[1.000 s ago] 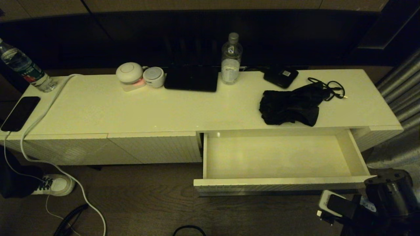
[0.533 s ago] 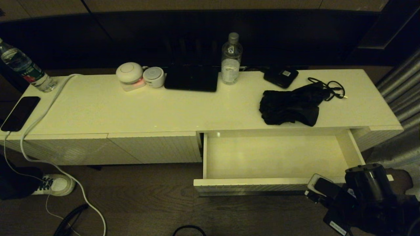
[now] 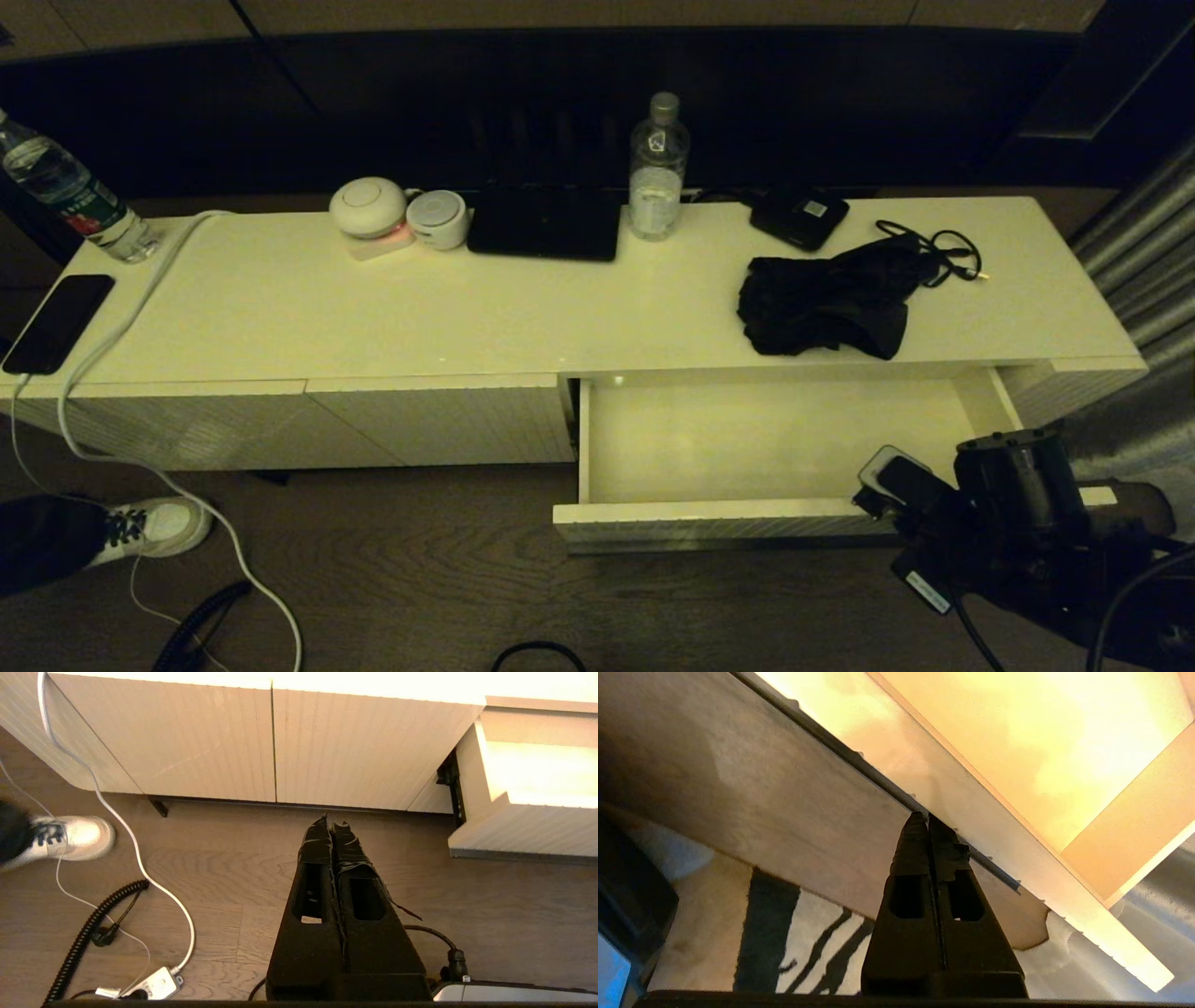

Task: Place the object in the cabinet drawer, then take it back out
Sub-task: Close the drawer

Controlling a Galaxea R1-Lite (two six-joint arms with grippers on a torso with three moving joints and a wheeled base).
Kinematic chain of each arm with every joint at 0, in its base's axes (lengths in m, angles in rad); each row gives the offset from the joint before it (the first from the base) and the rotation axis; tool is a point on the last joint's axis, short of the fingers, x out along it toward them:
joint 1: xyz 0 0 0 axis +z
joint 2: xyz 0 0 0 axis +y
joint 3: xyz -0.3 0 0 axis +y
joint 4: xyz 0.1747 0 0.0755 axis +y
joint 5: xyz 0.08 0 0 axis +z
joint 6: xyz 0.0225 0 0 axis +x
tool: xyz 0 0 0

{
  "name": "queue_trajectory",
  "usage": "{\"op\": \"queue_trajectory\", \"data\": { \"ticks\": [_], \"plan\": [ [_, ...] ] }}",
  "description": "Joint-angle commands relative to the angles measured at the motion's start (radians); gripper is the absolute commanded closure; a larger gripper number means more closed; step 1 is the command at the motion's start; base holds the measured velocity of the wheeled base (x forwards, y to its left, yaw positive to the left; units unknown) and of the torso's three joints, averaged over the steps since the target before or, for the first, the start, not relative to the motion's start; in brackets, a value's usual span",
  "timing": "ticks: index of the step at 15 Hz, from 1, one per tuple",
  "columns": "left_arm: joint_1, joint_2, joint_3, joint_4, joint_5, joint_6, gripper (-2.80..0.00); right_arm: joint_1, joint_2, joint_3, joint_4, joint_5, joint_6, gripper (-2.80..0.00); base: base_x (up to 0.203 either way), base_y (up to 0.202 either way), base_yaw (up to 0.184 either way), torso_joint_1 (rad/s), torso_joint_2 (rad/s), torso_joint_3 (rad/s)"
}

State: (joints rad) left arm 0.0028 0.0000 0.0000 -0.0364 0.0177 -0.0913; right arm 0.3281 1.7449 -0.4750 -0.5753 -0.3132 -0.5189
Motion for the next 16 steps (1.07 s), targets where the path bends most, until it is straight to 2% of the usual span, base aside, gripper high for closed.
{"op": "queue_trajectory", "data": {
  "ticks": [1,5,11,16],
  "plan": [
    [0.000,-0.002,0.000,0.000,0.001,-0.001,0.00,0.002,0.006,-0.008,-0.003,-0.009,0.001,0.00,0.000,0.000,0.000,0.000,0.00,0.000],
    [0.000,-0.002,0.000,0.000,0.001,-0.001,0.00,0.006,0.018,-0.038,-0.004,-0.044,0.074,0.00,0.000,0.000,0.000,0.000,0.00,0.000],
    [0.000,-0.002,0.000,0.000,0.001,-0.001,0.00,0.012,0.041,-0.101,-0.009,-0.052,0.076,0.00,0.000,0.000,0.000,0.000,0.00,0.000],
    [0.000,-0.002,0.000,0.000,0.001,-0.001,0.00,0.011,0.133,-0.143,-0.100,-0.066,0.076,0.00,0.000,0.000,0.000,0.000,0.00,0.000]
  ]
}}
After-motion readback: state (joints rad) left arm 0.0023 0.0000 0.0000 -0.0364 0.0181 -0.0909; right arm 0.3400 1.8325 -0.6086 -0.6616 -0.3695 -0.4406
